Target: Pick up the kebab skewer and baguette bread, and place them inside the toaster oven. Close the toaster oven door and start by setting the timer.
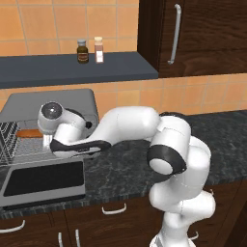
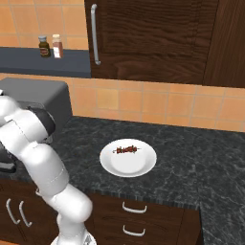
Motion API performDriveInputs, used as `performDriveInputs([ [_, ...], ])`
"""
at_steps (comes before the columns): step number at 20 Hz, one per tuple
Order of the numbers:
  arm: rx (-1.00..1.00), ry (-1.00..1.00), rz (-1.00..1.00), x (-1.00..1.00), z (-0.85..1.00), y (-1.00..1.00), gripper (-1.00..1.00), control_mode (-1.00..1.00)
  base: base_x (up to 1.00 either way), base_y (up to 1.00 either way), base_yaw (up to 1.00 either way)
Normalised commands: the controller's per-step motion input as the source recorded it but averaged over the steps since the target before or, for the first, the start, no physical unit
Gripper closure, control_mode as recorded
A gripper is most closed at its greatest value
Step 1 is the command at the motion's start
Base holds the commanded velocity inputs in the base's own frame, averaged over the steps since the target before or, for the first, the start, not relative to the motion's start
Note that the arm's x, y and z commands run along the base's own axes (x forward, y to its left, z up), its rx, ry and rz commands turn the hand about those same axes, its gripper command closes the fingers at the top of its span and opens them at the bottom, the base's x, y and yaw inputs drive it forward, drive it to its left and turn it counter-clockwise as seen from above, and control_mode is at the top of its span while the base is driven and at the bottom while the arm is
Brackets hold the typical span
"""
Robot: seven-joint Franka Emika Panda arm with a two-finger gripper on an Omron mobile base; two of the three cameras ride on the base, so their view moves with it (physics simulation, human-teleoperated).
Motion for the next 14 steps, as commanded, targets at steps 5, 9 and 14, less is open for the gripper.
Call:
performDriveInputs([
  [5,0.0,0.05,0.0,0.38,-0.03,0.27,1.0,-1.0,0.0,0.0,0.0],
  [9,-0.02,0.05,0.0,0.24,-0.09,0.28,-1.0,-1.0,0.0,0.0,0.0],
  [14,0.0,0.0,0.0,0.0,-0.01,0.03,-1.0,-1.0,0.0,0.0,0.0],
])
